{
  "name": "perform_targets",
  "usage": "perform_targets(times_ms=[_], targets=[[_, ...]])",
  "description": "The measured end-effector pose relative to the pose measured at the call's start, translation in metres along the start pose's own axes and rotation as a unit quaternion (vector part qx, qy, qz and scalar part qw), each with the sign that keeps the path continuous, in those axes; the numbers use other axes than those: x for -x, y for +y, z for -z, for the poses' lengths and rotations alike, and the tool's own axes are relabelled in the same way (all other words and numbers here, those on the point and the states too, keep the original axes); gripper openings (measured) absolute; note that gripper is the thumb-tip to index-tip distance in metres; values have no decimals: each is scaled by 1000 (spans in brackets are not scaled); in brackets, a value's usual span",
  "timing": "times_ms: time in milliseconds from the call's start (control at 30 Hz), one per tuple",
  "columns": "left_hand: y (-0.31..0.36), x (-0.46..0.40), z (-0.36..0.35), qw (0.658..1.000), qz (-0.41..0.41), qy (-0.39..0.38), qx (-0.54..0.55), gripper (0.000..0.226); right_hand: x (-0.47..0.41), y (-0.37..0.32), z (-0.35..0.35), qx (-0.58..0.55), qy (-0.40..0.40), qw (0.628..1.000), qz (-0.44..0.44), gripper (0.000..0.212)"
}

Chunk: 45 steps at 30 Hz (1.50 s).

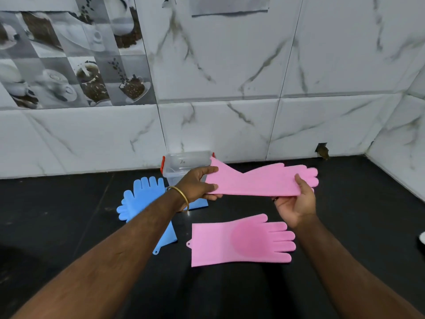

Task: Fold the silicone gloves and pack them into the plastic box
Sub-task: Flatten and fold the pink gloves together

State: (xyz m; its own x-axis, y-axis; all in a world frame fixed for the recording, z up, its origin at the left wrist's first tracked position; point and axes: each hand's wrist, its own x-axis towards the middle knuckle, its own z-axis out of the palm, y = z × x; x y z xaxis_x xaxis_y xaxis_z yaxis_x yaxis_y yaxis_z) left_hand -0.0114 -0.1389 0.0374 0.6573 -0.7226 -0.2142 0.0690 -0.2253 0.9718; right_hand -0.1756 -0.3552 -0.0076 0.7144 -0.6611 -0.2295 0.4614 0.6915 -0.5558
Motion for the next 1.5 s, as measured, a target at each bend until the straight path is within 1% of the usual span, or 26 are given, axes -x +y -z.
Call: perform_targets(times_ms=[67, 200, 300, 500, 767, 867, 933, 1000, 1067, 1200, 1300, 1433, 1500], targets=[[-17, 9, -2, 1000, -3, 6, -16, 63, 7, 4, 14, 12, 26, 1000, -7, 42], [-53, 26, -11, 996, -17, 27, -87, 65, 25, 19, 38, 18, 58, 997, -45, 35], [-80, 36, -15, 994, -5, 34, -103, 66, 35, 29, 53, 21, 75, 994, -71, 39], [-125, 50, -19, 991, 38, 49, -118, 69, 47, 41, 66, 43, 98, 988, -113, 34], [-155, 52, -21, 985, 71, 57, -149, 73, 52, 51, 82, 75, 113, 982, -134, 30], [-160, 52, -20, 982, 75, 61, -165, 75, 53, 52, 88, 101, 131, 979, -122, 28], [-163, 52, -19, 980, 80, 67, -168, 77, 53, 51, 91, 151, 137, 974, -97, 28], [-165, 52, -18, 981, 88, 71, -158, 77, 55, 49, 93, 206, 140, 966, -70, 24], [-165, 53, -17, 980, 101, 76, -152, 78, 58, 47, 95, 241, 128, 961, -50, 21], [-165, 54, -15, 979, 119, 87, -139, 78, 65, 46, 95, 288, 106, 952, -20, 24], [-166, 56, -14, 979, 118, 107, -131, 71, 67, 46, 93, 305, 110, 946, -2, 26], [-170, 58, -11, 970, 71, 164, -168, 51, 66, 45, 94, 310, 100, 946, 13, 32], [-171, 58, -10, 968, 74, 172, -168, 50, 65, 47, 99, 326, 93, 941, 6, 33]])
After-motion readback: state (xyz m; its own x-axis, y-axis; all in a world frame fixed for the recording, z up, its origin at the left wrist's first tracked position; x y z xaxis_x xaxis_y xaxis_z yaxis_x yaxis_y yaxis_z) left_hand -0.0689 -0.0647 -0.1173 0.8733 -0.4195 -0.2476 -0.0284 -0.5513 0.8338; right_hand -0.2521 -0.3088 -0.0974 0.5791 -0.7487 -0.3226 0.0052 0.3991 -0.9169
